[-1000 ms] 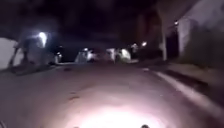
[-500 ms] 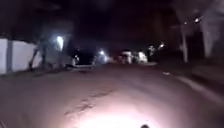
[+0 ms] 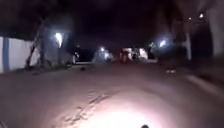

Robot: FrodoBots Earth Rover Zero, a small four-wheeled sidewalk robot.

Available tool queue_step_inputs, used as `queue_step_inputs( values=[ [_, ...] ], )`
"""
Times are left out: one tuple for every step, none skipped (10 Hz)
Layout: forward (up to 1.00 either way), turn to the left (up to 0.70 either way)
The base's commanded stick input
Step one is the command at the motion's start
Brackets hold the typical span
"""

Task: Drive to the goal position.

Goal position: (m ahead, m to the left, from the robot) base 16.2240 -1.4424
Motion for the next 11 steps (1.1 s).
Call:
queue_step_inputs(
  values=[
    [0.7, 0.0],
    [0.7, 0.0],
    [0.7, 0.0],
    [0.7, 0.0],
    [0.7, 0.0],
    [0.7, 0.0],
    [0.7, 0.0],
    [0.7, 0.0],
    [0.7, 0.0],
    [0.7, 0.0],
    [0.7, 0.0]
  ],
)
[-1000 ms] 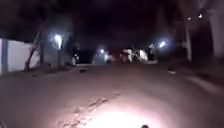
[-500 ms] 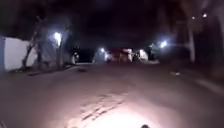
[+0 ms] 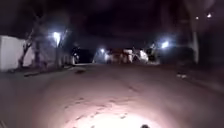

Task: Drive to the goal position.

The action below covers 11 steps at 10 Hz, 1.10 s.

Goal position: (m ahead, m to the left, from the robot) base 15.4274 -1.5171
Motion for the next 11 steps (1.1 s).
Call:
queue_step_inputs(
  values=[
    [0.7, 0.0],
    [0.7, 0.0],
    [0.7, 0.0],
    [0.7, 0.0],
    [0.7, 0.0],
    [0.7, 0.0],
    [0.7, 0.0],
    [0.7, 0.0],
    [0.7, 0.0],
    [0.7, 0.0],
    [0.7, 0.0]
  ],
)
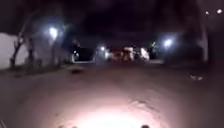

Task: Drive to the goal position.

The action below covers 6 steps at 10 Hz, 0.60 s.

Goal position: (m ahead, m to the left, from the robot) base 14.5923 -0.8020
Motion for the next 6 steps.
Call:
queue_step_inputs(
  values=[
    [0.7, 0.0],
    [0.7, 0.0],
    [0.7, 0.0],
    [0.7, 0.0],
    [0.7, 0.18],
    [0.7, 0.35]
  ],
)
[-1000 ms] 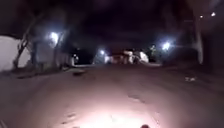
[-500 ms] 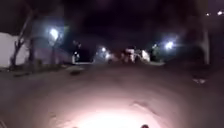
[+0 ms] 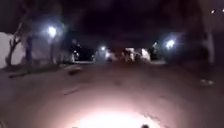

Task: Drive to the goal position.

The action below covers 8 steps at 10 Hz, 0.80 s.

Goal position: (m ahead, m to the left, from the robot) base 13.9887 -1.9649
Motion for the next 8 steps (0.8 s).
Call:
queue_step_inputs(
  values=[
    [0.7, 0.35],
    [0.7, 0.3],
    [0.7, 0.21],
    [0.7, 0.13],
    [0.7, 0.04],
    [0.7, 0.0],
    [0.7, 0.0],
    [0.7, 0.0]
  ],
)
